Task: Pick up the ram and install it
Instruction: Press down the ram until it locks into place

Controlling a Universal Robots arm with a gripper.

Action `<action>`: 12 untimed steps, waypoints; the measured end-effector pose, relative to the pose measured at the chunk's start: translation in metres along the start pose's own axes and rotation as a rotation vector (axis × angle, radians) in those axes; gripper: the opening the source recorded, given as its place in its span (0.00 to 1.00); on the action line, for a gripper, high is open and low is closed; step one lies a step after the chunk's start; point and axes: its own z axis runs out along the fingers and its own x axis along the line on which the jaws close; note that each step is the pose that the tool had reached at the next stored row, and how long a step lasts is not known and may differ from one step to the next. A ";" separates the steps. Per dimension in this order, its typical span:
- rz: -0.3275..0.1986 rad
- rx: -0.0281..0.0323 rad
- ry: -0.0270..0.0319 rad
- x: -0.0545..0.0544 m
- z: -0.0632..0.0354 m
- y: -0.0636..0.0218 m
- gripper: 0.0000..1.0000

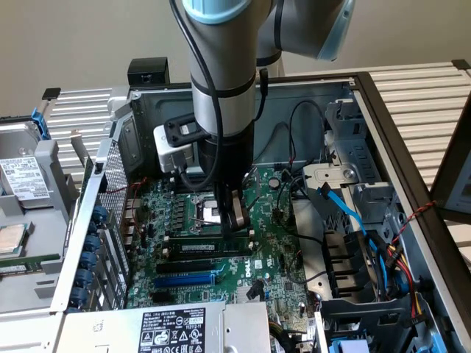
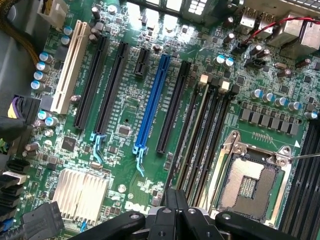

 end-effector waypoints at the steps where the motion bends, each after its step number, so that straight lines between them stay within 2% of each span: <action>1: 0.000 0.0004 -0.0002 0.000 0.0005 0.0000 0.11; 12: 0.000 0.0004 0.0004 0.000 0.0039 0.0000 0.11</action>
